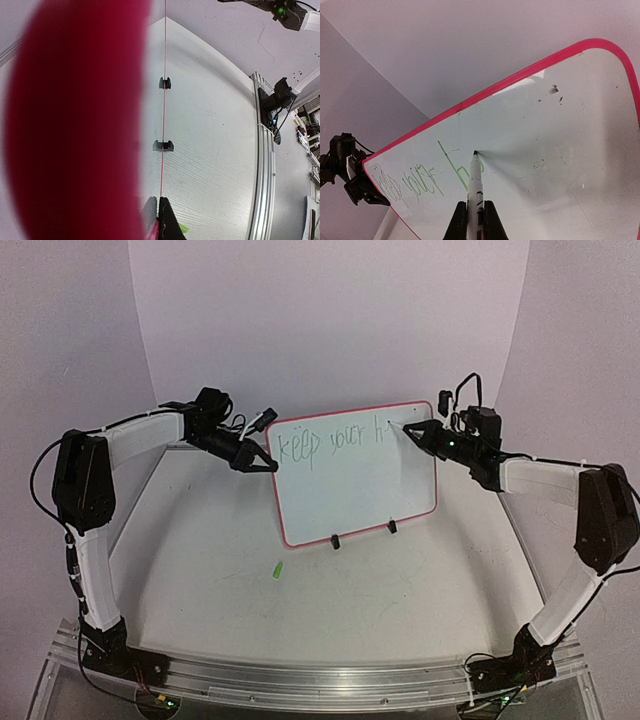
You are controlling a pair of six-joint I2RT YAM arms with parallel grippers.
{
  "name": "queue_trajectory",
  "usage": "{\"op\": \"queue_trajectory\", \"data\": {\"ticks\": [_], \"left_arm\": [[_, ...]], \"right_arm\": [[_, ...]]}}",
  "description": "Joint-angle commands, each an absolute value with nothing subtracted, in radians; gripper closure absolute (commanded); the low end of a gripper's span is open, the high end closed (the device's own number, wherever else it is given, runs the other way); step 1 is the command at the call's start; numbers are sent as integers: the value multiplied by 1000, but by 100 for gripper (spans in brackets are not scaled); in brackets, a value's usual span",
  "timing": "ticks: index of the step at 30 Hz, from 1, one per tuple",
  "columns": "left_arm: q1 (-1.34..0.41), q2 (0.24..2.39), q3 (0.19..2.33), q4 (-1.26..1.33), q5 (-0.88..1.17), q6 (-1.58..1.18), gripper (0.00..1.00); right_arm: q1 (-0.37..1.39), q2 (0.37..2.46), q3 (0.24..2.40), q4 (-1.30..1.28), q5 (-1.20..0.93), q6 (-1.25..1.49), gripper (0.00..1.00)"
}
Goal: Write a sentence on the whiteboard
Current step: Write a sentence at the corner of the board.
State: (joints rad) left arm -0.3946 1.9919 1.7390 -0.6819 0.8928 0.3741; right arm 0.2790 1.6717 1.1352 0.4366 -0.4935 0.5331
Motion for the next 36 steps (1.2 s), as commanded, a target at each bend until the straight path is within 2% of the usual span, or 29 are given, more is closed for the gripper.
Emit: {"op": "queue_trajectory", "data": {"ticks": [1, 17, 36], "left_arm": [[-407, 1972, 1745, -686, 841, 428, 100], [-407, 1970, 1746, -686, 843, 428, 100], [-407, 1964, 1744, -686, 842, 429, 100]], "right_arm": [[274, 1712, 1184, 455, -519, 536, 100], [275, 1702, 1126, 408, -562, 513, 100], [275, 1607, 1080, 408, -441, 509, 100]]}}
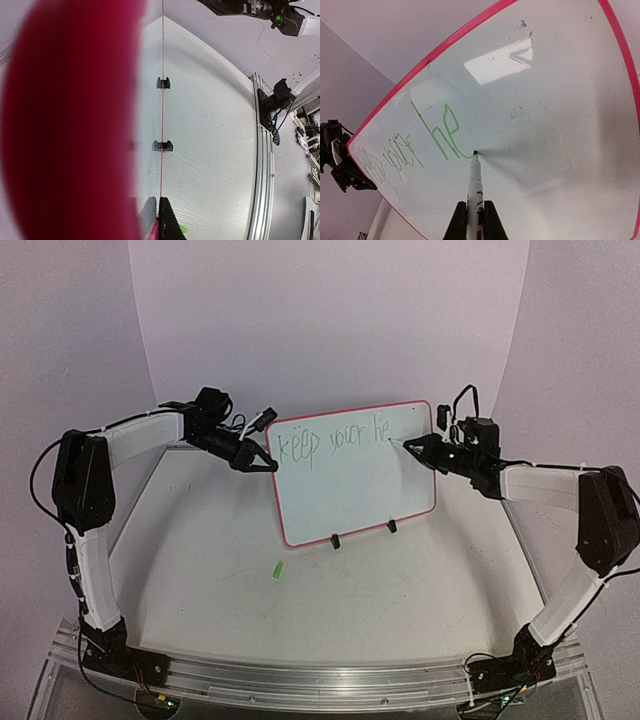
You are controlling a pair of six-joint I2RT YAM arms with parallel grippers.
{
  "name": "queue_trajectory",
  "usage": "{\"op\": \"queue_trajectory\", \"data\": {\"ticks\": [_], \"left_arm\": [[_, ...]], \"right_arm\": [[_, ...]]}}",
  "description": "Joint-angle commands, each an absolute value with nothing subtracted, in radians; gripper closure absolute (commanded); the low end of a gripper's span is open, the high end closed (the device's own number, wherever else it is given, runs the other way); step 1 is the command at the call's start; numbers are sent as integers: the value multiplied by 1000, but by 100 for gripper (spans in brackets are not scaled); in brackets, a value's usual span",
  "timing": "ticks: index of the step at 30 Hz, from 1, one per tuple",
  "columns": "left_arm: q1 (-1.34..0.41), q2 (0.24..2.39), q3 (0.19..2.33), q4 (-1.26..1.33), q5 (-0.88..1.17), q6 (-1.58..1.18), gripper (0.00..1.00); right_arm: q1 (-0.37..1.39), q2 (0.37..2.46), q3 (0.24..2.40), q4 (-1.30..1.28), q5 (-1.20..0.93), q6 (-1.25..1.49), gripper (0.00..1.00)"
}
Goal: Write a sentence on the whiteboard
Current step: Write a sentence at the corner of the board.
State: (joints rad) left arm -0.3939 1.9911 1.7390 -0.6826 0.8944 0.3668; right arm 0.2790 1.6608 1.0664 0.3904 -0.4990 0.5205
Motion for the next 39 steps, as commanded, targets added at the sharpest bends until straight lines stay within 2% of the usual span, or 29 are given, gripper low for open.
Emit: {"op": "queue_trajectory", "data": {"ticks": [1, 26, 39], "left_arm": [[-407, 1964, 1745, -687, 843, 429, 100], [-408, 1963, 1742, -687, 841, 428, 100], [-407, 1965, 1742, -686, 841, 431, 100]], "right_arm": [[275, 1601, 1080, 415, -446, 511, 100], [267, 1632, 1103, 450, -409, 532, 100], [264, 1666, 1148, 450, -480, 486, 100]]}}
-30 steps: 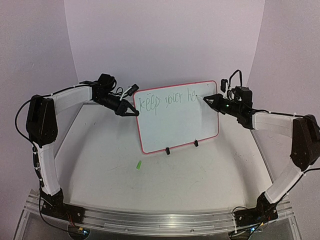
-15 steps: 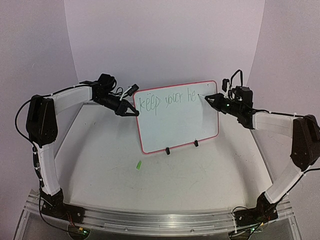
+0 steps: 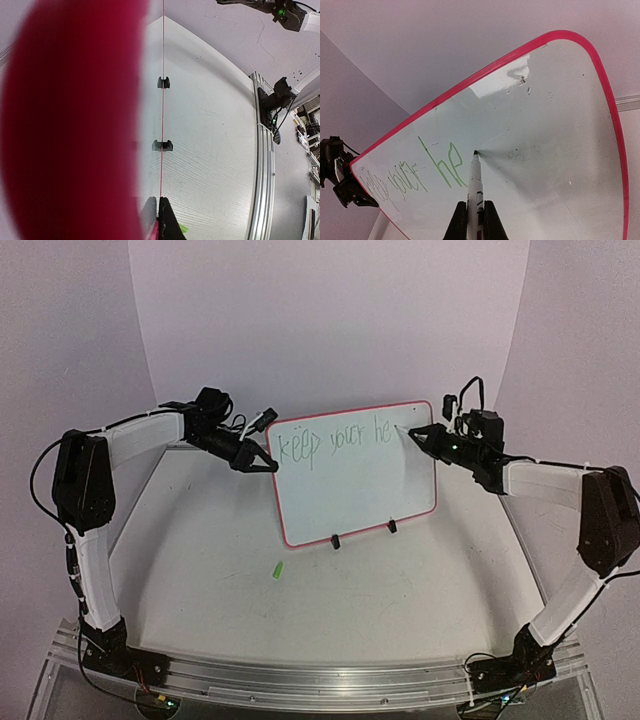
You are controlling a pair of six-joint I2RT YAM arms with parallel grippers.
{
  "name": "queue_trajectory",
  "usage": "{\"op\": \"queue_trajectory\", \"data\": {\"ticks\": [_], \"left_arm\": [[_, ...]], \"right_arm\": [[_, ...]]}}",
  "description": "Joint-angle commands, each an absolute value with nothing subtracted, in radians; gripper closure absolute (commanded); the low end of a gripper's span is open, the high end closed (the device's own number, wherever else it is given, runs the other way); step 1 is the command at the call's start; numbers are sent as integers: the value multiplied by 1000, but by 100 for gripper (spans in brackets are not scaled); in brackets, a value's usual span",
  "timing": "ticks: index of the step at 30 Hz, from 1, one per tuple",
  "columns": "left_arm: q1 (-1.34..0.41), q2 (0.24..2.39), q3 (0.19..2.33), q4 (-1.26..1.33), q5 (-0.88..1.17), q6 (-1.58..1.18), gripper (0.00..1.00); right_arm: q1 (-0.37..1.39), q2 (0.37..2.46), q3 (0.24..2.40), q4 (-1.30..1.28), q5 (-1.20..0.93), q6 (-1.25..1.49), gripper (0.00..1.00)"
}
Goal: Write a sentence on the whiteboard
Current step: Write a sentence at the corner of the board.
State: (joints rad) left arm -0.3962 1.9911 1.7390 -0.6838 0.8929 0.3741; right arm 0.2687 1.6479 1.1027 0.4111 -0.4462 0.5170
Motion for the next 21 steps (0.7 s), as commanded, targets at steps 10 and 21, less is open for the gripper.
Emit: {"op": "queue_trajectory", "data": {"ticks": [10, 21], "left_arm": [[-408, 1967, 1743, -687, 842, 428, 100], [-408, 1966, 1743, -688, 842, 428, 100]], "right_arm": [[263, 1665, 1109, 430, -520, 468, 100], [263, 1621, 1052, 407, -463, 459, 100]]}}
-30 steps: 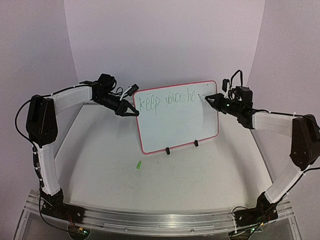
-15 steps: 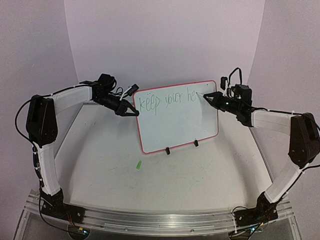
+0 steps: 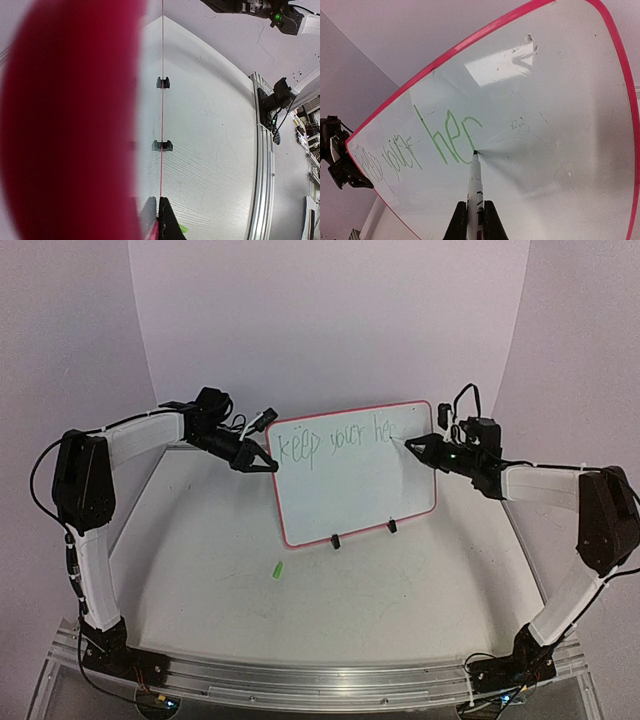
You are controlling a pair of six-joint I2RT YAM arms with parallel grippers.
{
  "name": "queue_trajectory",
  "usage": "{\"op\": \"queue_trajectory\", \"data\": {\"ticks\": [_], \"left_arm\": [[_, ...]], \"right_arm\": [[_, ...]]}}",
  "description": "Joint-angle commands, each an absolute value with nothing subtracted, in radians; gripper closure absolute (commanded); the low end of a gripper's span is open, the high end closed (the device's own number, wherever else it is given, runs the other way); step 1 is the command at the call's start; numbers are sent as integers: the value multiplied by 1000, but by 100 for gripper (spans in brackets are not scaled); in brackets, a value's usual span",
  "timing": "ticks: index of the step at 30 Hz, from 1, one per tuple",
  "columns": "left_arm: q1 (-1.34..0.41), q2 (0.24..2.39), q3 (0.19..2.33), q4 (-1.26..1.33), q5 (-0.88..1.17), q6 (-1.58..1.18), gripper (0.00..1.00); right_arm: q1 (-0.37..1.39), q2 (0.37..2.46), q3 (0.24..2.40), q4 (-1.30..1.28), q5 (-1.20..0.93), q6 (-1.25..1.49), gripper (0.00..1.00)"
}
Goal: Write a sentence on the whiteboard
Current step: Write a sentence at the corner of the board.
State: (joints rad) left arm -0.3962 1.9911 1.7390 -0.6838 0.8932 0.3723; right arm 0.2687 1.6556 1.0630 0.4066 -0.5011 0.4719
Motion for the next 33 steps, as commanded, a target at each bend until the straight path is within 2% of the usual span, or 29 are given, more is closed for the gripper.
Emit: {"op": "queue_trajectory", "data": {"ticks": [1, 20, 33], "left_arm": [[-408, 1966, 1743, -688, 842, 428, 100], [-407, 1967, 1743, -689, 843, 429, 100], [-407, 1968, 1743, -687, 844, 428, 100]], "right_arm": [[263, 1619, 1050, 407, -457, 460, 100], [264, 1644, 1160, 413, -415, 466, 100], [263, 1642, 1098, 413, -424, 474, 100]]}}
